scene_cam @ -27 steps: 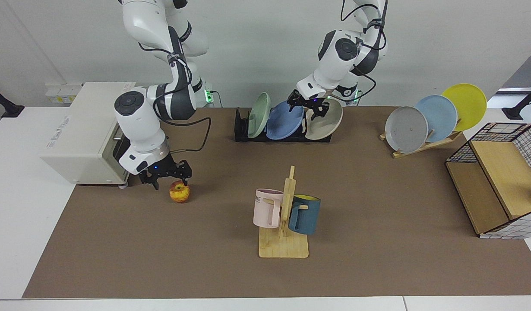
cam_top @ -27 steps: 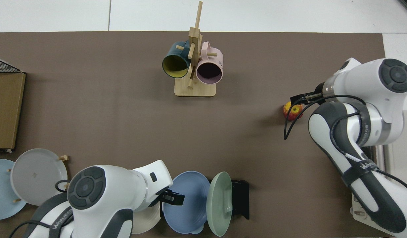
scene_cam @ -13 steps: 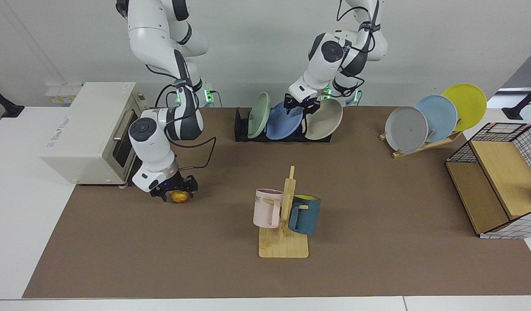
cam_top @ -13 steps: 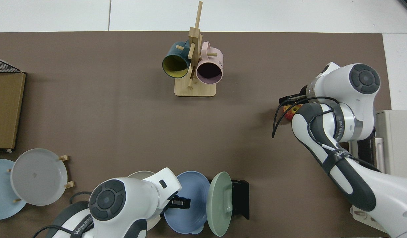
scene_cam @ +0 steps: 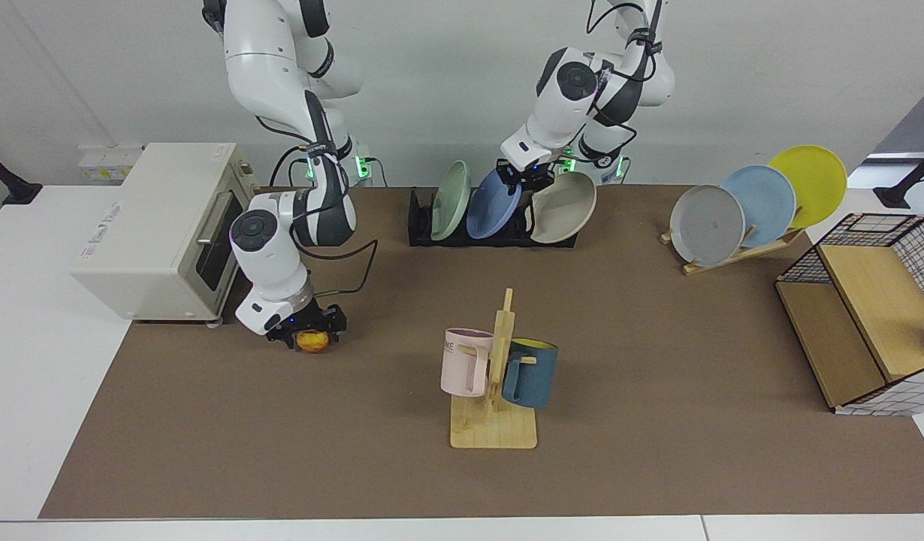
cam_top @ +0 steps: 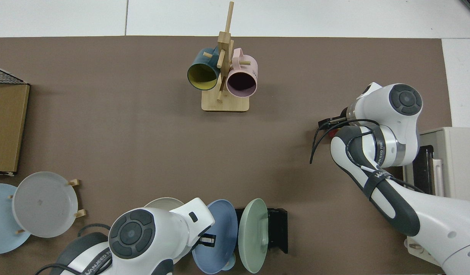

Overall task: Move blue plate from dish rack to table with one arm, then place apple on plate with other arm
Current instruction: 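Lift the blue plate out of the rack with the left gripper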

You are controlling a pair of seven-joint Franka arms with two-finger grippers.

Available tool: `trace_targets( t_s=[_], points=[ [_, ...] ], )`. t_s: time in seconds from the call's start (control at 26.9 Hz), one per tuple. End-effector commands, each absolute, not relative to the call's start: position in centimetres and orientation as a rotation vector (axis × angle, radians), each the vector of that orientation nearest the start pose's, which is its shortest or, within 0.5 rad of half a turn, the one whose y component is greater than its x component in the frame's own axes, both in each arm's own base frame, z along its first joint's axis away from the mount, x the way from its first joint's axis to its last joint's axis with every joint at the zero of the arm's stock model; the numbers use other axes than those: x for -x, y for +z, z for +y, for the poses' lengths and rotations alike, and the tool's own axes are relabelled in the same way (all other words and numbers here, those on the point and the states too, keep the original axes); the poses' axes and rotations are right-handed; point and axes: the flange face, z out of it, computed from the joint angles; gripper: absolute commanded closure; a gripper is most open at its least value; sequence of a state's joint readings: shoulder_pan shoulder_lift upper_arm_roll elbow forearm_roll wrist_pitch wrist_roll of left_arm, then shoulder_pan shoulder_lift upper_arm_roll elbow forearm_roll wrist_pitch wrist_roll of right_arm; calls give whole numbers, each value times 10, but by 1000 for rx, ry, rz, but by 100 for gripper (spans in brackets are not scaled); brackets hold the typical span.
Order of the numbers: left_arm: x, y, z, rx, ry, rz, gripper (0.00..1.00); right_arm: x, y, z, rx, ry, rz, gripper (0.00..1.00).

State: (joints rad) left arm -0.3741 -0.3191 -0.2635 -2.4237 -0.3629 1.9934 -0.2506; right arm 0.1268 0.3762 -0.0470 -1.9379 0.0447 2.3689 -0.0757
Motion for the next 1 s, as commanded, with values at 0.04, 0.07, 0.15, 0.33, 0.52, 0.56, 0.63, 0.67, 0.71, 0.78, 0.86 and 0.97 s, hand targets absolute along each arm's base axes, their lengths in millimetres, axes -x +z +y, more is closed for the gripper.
trace_targets(
  t_s=[0.04,0.07,0.15,0.33,0.52,0.56,0.63,0.67,0.71,0.78,0.86,0.97],
  points=[
    [-362,470,-252,3236,297,296,100,-619,295,50,3126,-107,-214,3],
    [-372,477,-244,3250,273,265,100,-619,295,49,3127,-107,-218,16],
    [-392,490,-234,3281,226,228,100,-619,294,49,3127,-104,-211,85],
    [-438,494,-216,3361,176,228,100,-622,295,51,3127,-107,-221,100],
    [-475,497,-172,3557,143,221,100,-624,298,52,3126,-114,-210,100],
    [-481,492,-163,3573,130,233,100,-625,302,55,3123,-121,-208,100],
    [-494,481,-149,3612,111,233,100,-629,314,69,3113,-142,-229,100],
    [-501,470,-141,3652,121,222,100,-631,320,71,3111,-149,-228,100],
    [-508,460,-132,3693,134,212,100,-633,325,72,3111,-151,-224,100],
    [-521,438,-123,3753,130,252,100,-639,336,72,3110,-163,-218,100],
    [-530,420,-122,3763,88,278,100,-641,345,66,3116,-178,-212,100],
    [-540,387,-119,3797,134,224,100,-641,362,55,3125,-200,-202,100]
  ],
)
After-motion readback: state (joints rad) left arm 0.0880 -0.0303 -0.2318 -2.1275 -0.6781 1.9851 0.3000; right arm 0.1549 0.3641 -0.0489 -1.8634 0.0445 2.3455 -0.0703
